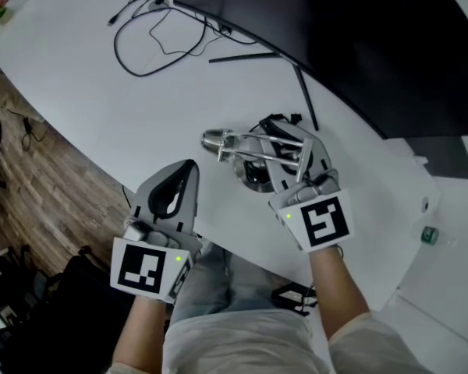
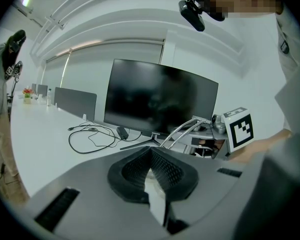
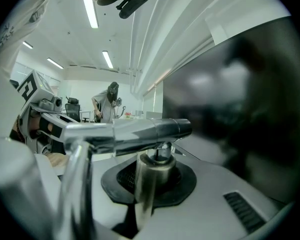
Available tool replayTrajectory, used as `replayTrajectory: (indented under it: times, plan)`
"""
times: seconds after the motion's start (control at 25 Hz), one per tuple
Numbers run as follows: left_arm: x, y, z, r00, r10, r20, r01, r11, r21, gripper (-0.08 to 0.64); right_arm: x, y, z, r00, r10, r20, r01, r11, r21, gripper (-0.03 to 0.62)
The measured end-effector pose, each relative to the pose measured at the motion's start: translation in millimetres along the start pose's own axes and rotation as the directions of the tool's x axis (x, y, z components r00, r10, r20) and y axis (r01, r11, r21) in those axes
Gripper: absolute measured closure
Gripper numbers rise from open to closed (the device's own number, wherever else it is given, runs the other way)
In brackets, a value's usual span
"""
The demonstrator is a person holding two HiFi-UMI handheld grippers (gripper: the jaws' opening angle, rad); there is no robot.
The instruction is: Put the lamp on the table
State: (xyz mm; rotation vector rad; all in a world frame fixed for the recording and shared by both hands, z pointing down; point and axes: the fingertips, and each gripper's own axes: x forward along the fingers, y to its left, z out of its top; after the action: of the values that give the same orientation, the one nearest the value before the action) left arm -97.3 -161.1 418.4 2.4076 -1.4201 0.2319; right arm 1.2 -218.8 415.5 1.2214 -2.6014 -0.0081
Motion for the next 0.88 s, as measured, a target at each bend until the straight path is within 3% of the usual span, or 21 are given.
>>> replayTrajectory:
  times: [0.24,0.76,0.84,0.88]
  plan:
    - [0,-4,-10,0.998,0.004,-0.055,-0.005,1.000,-0.022,0.558,-2,-2,-2,1.000,-0.020,0.009,0.020,1.000,0.024,0.560]
    - [-1,-11,-9,1.000,0.002,-0.021,-0.002,1.000,-0.012,0.558,-3,-4,-2,0.999,-0.040,0.024,0.039,0.998,0.057,0.557]
    - [-2,-11,-8,1.000,0.003,-0.018,-0.003,1.000,-0.011,0.558,-3,-4,-6,0.999,-0.039,0.011,0.038,0.997,0.066,0.535]
    - [-3,-11,-8,1.000,0.004,-0.018,-0.004,1.000,-0.011,0.558,-3,-4,-9,0.999,-0.032,0.000,0.032,0.997,0.074,0.481]
